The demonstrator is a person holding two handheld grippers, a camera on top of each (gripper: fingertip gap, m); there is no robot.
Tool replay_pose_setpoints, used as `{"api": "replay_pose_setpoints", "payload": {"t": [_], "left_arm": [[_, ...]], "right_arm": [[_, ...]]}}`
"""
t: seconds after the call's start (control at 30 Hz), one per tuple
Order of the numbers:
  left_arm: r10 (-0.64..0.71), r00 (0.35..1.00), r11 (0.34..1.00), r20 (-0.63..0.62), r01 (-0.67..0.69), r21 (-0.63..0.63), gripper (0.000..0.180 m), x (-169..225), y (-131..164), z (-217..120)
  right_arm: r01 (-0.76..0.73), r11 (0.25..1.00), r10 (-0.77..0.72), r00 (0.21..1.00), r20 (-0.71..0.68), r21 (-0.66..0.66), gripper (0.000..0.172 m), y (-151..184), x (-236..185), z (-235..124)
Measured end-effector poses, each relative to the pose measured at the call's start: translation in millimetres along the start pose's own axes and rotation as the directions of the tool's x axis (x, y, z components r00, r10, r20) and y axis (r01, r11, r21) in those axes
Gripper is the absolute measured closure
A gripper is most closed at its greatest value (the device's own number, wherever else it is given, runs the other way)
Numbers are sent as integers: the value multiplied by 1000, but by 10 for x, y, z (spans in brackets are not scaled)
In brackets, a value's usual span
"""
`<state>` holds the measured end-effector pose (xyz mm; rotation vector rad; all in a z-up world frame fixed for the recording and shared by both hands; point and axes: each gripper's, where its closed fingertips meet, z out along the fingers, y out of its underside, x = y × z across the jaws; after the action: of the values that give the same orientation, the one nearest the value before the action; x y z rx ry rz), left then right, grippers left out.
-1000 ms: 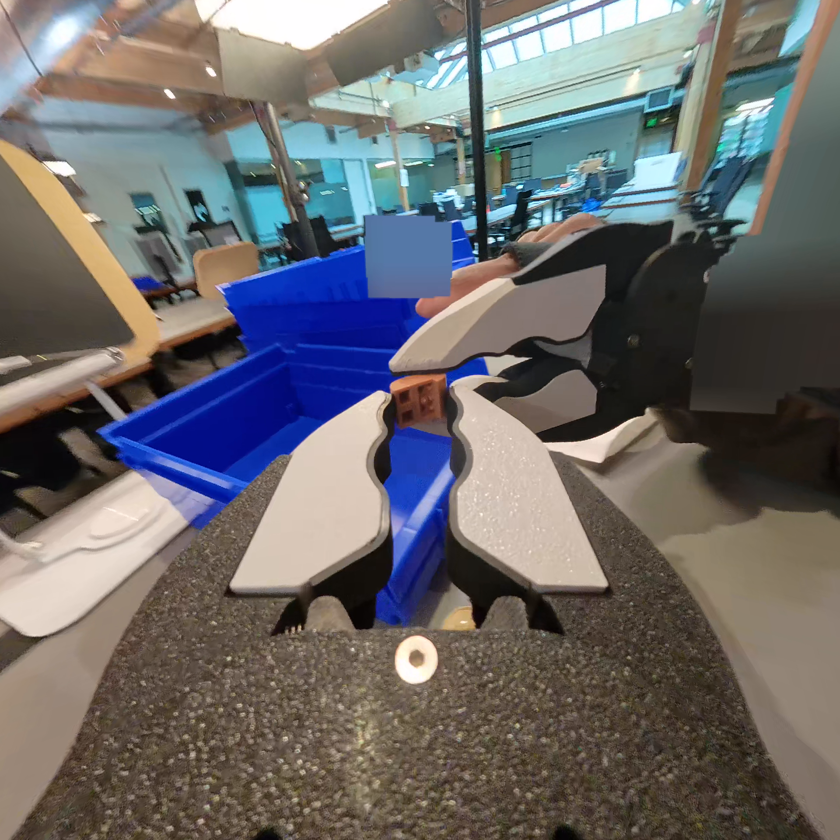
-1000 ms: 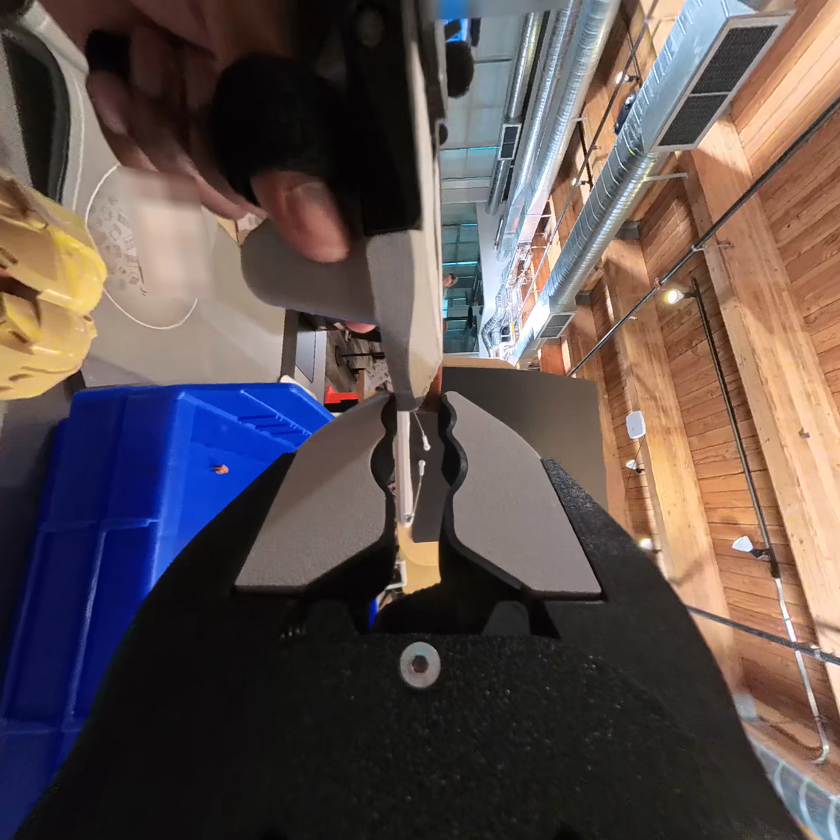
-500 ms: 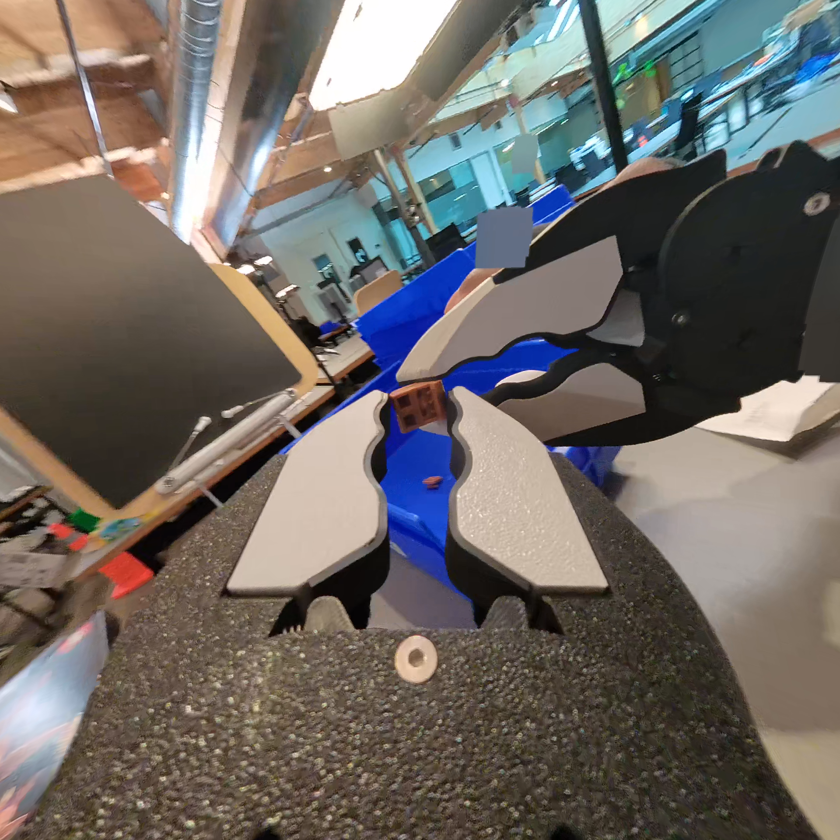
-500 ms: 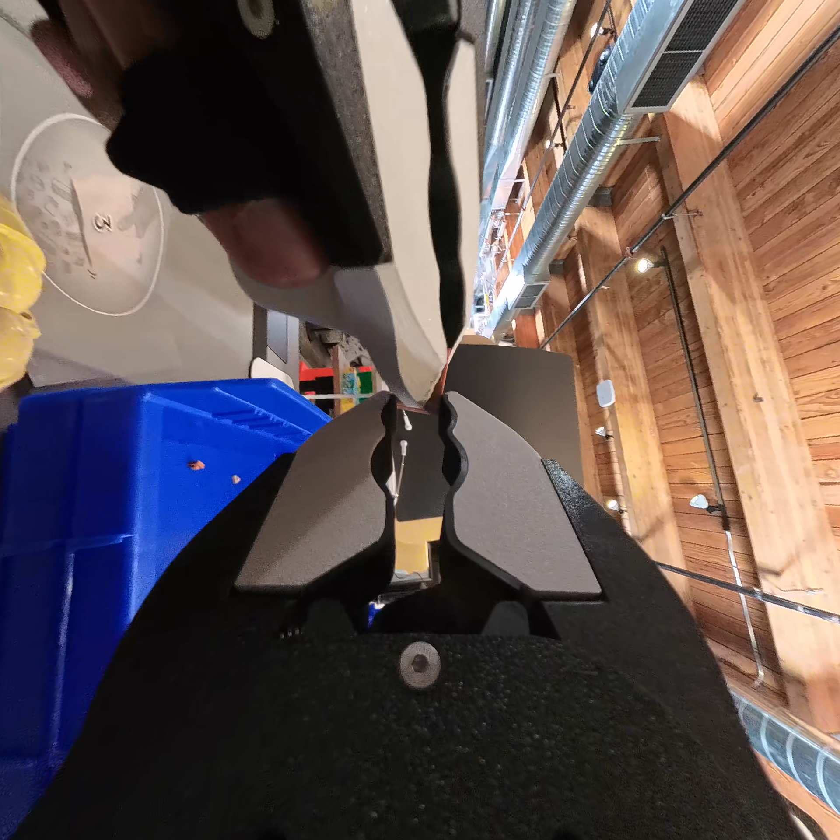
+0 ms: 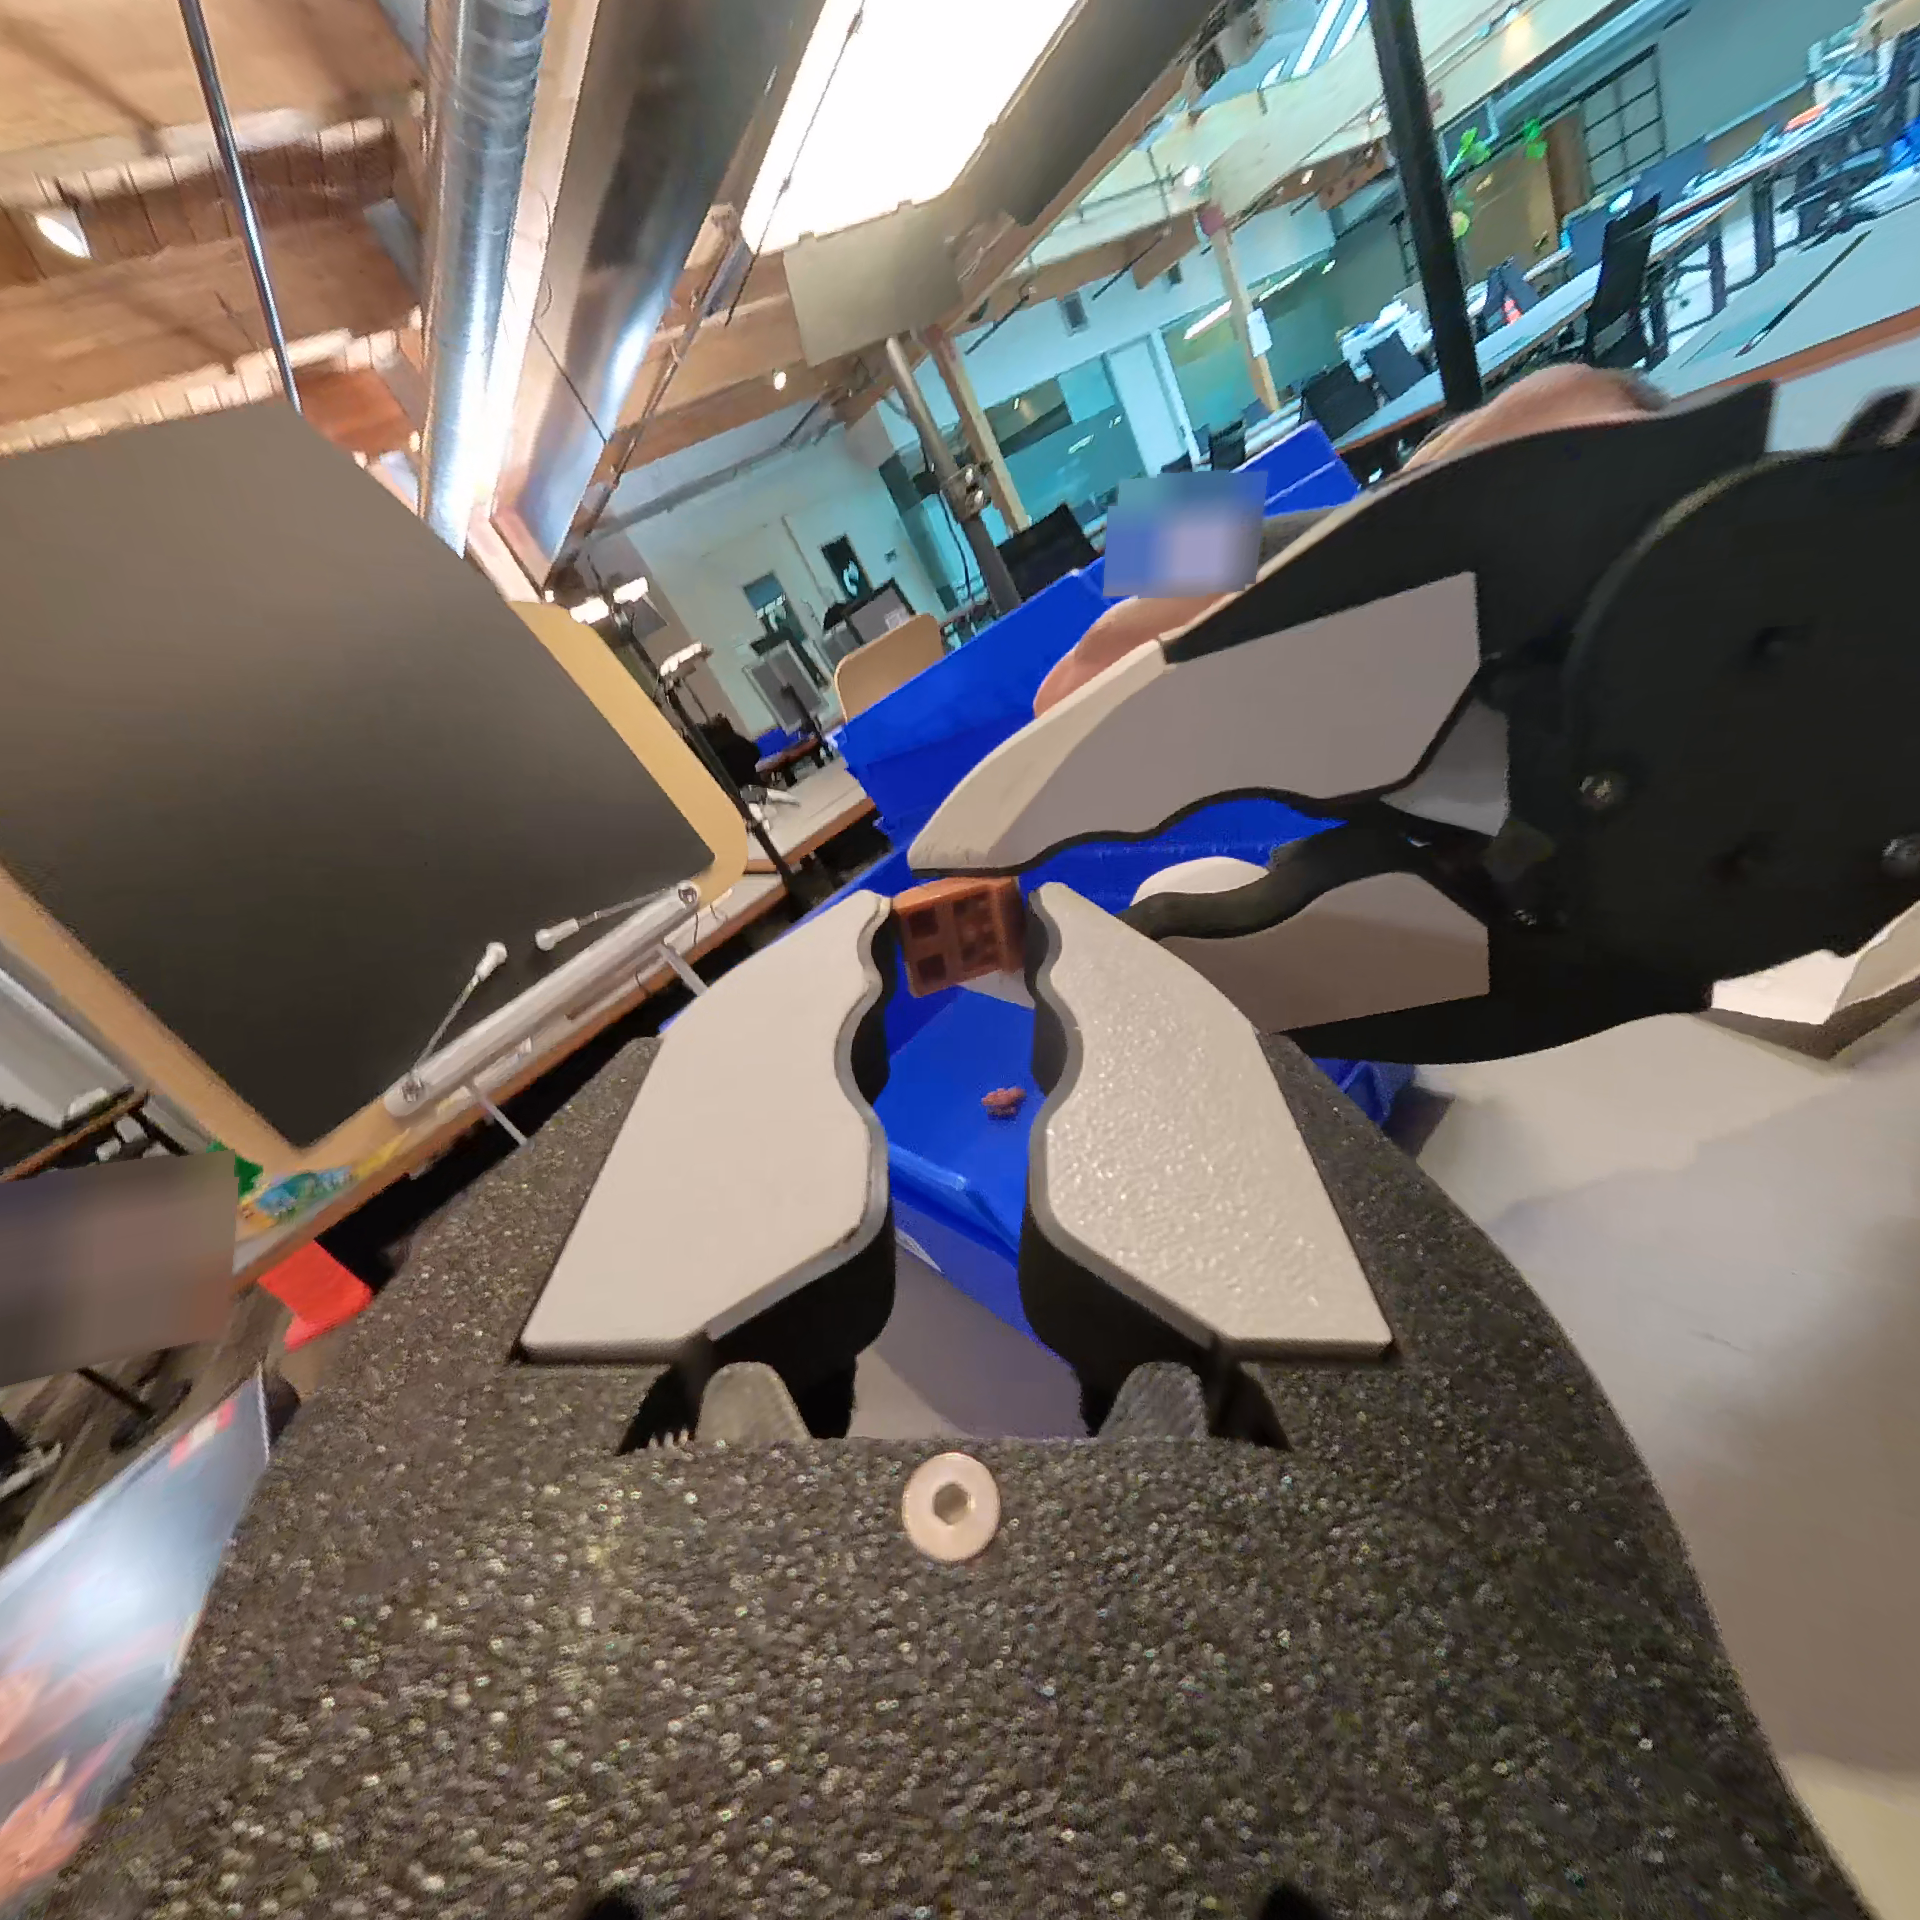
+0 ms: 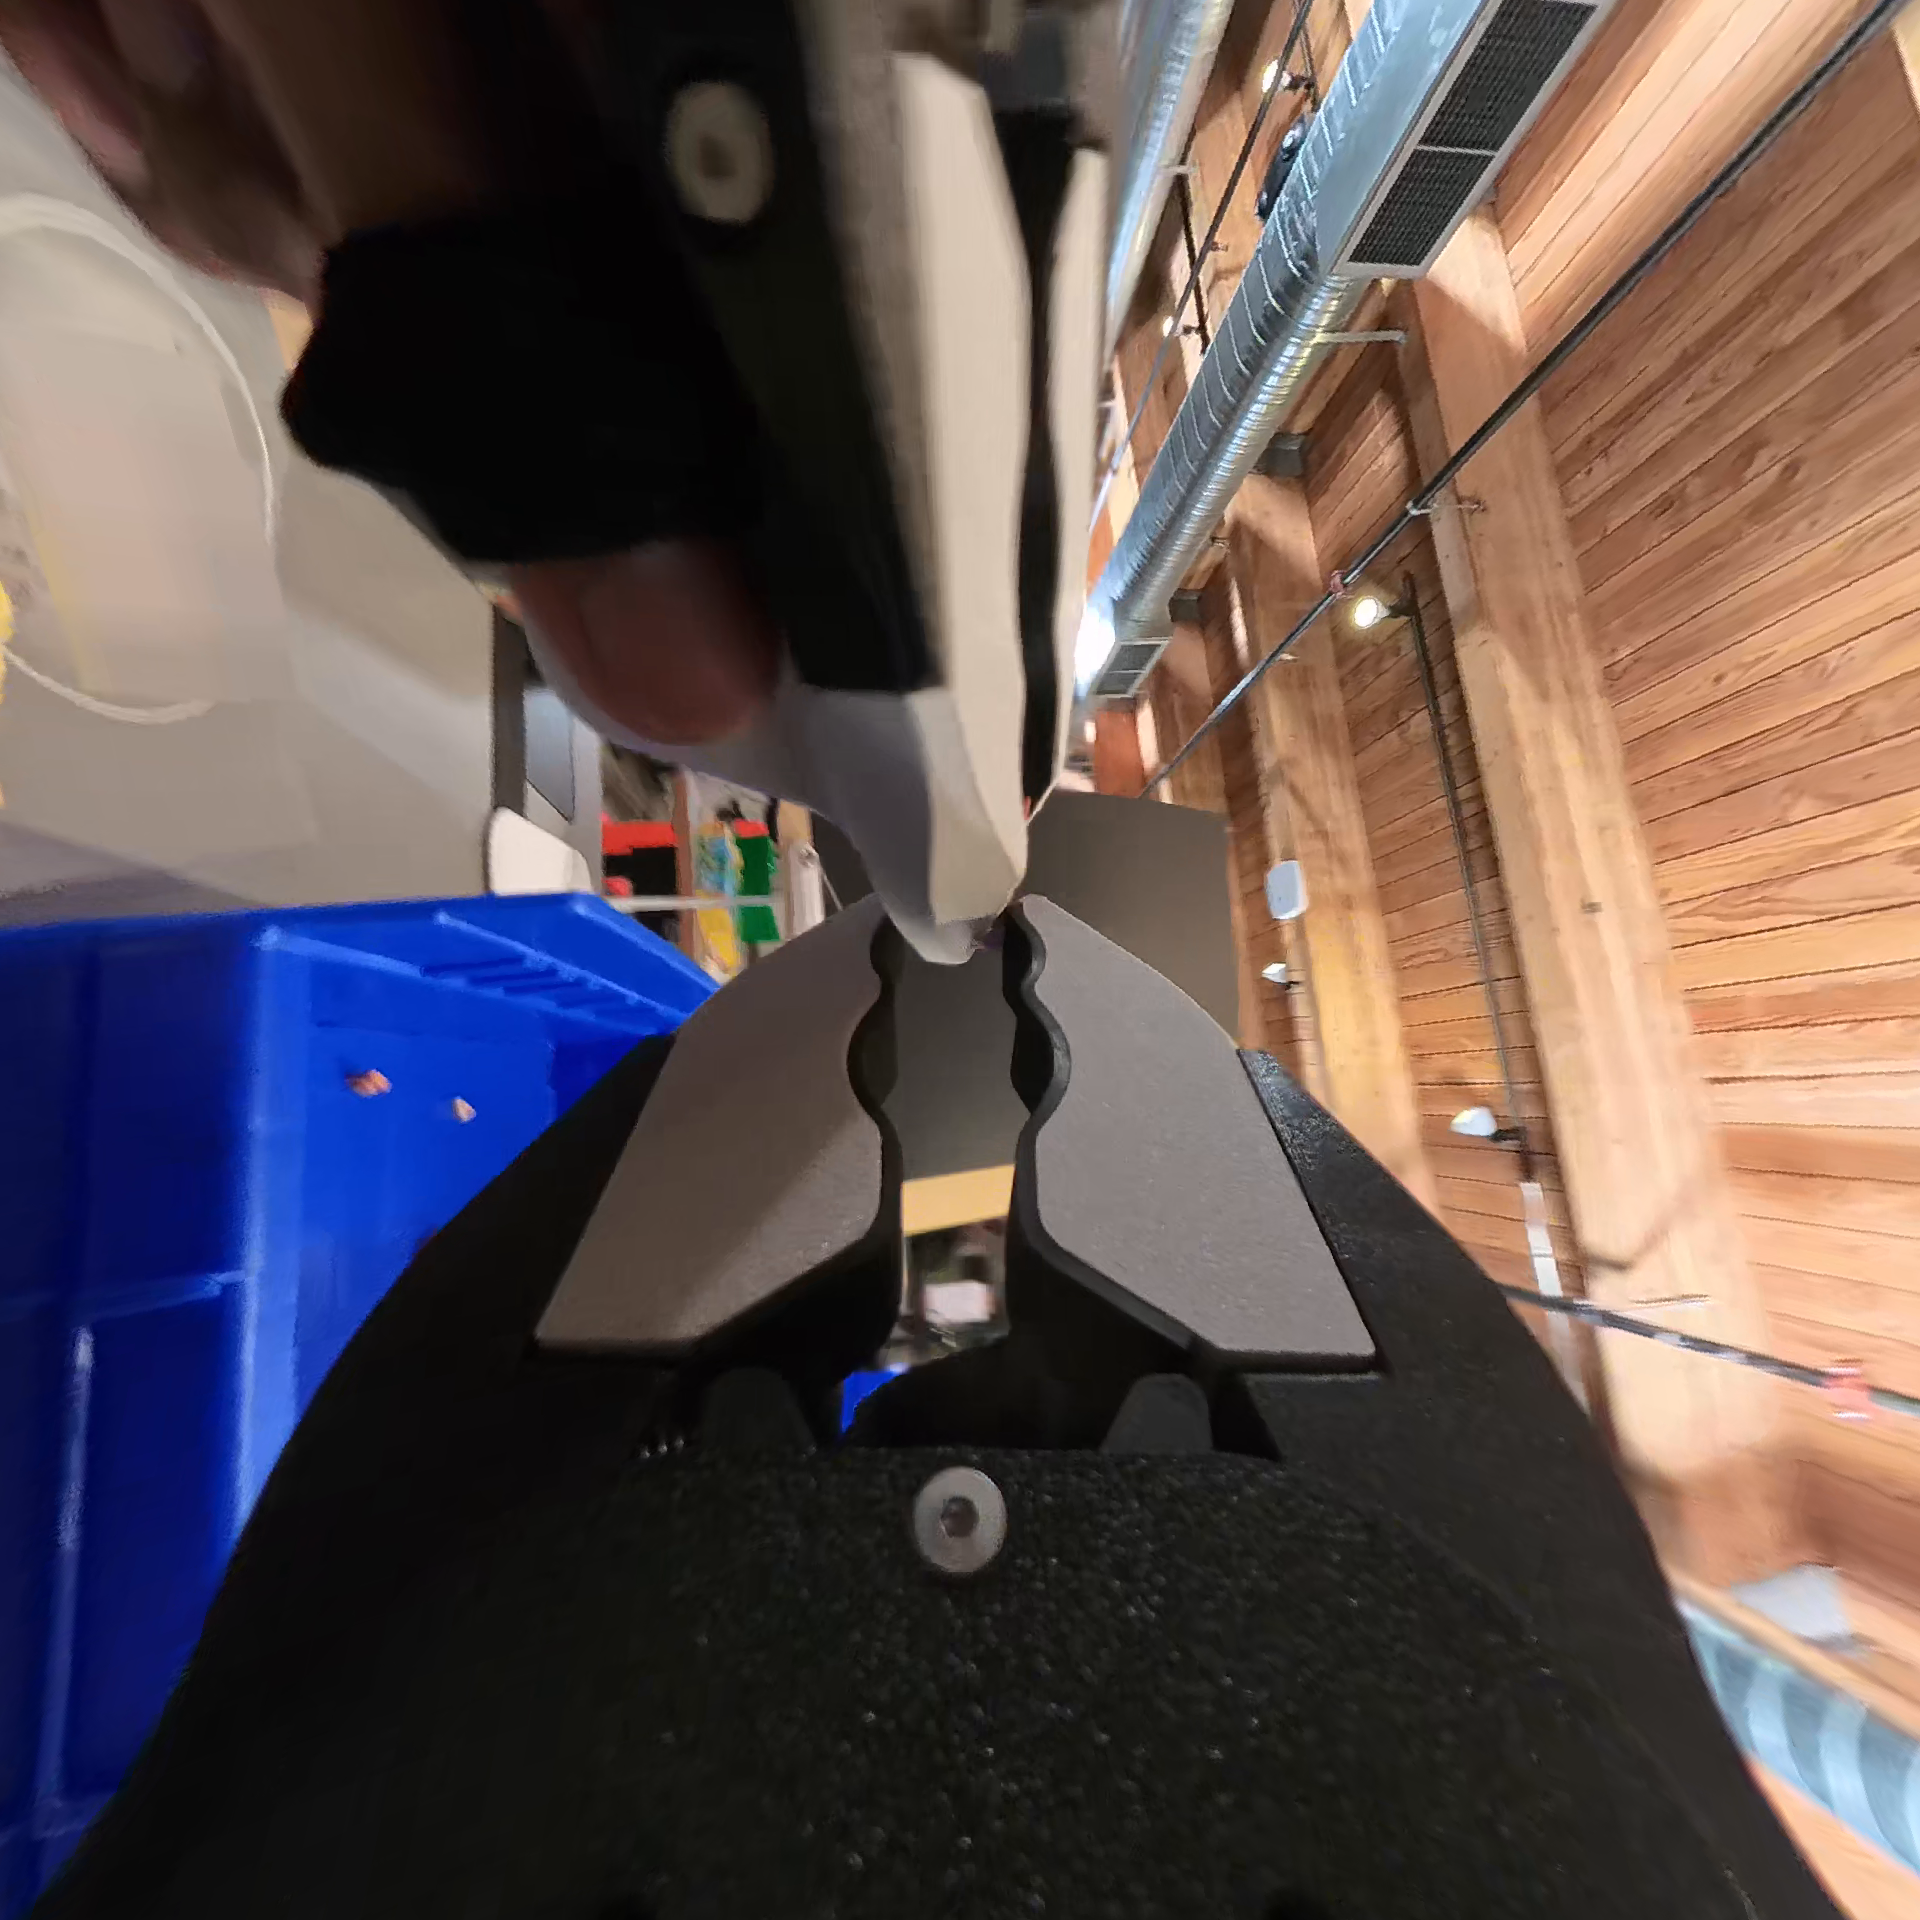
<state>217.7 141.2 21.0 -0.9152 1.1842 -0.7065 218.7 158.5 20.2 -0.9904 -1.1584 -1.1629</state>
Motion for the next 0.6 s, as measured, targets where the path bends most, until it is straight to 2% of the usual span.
{"api": "replay_pose_setpoints", "payload": {"t": [0.23,0.33,0.4,0.47,0.53,0.6], "left_arm": [[193,981,972,33,-195,127,159,47,-129,-82],[233,971,960,62,-240,148,159,54,-146,-96],[186,981,972,53,-192,136,159,43,-117,-64],[87,996,988,7,-87,124,160,50,-95,-39],[-63,996,989,-57,70,129,157,28,-114,-39],[-230,962,963,-144,246,110,152,1,-130,-33]], "right_arm": [[-218,971,209,973,95,96,155,-103,27,-67],[-214,971,205,975,82,108,155,-114,31,-75],[-142,987,139,989,42,81,155,-74,28,-62],[-39,998,41,999,-24,47,155,-28,44,-51],[56,998,-54,994,-94,18,155,6,75,-52],[116,993,-115,981,-159,1,154,28,125,-64]]}}
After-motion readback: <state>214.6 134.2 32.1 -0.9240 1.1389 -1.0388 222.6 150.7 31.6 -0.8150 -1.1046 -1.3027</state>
